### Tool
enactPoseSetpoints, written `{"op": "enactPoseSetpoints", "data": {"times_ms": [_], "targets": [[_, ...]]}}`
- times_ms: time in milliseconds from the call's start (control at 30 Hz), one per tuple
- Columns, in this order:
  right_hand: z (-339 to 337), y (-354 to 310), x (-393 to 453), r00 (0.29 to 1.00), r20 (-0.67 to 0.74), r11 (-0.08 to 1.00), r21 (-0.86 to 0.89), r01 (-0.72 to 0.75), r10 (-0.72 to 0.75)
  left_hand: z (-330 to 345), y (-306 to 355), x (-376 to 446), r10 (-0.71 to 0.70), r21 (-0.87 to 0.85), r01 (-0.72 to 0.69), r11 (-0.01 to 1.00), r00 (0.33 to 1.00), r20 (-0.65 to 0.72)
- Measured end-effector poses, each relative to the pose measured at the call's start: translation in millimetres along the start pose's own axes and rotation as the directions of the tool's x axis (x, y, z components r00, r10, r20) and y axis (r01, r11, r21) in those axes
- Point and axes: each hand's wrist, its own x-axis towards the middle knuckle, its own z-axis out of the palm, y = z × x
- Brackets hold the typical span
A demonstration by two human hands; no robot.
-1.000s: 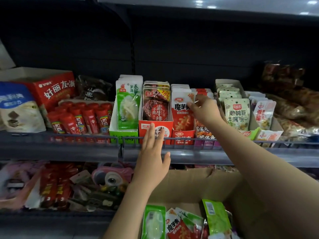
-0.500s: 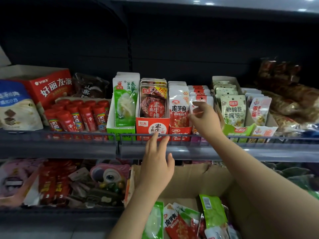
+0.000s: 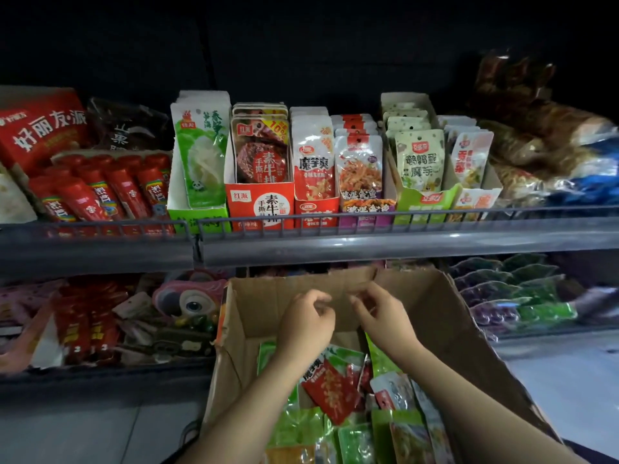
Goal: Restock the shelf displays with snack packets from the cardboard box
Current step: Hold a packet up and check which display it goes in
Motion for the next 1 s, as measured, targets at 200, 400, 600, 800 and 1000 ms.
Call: {"op": "enactPoseSetpoints", "data": {"times_ms": [200,400,600,800,1000], "targets": [[27.9,38.9,-15.4,0.964,0.209,0.984,-0.102,-0.143,0.162,21.9,-26.8,4.5,-0.238,0.092,0.224,0.97,0.953,0.186],[53.2,67.2,-23.0,0.832,0.466,0.944,-0.274,-0.185,0.299,37.6,-63.2,2.7,-0.428,0.323,0.339,0.884,0.864,0.264],[74.3,73.8,-21.0,0.757,0.538,0.909,-0.38,-0.174,0.37,44.1,-84.1,3.2,-0.547,0.358,0.442,0.823,0.787,0.286],[86.5,79.0,-17.1,0.759,0.502,0.895,-0.374,-0.241,0.414,60.3,-98.6,0.2,-0.624,0.171,0.606,0.777,0.707,0.332],[88.5,85.7,-14.1,0.735,0.448,0.859,-0.197,-0.473,0.508,58.4,-89.1,-2.8,-0.654,-0.076,0.724,0.685,0.658,0.374]]}}
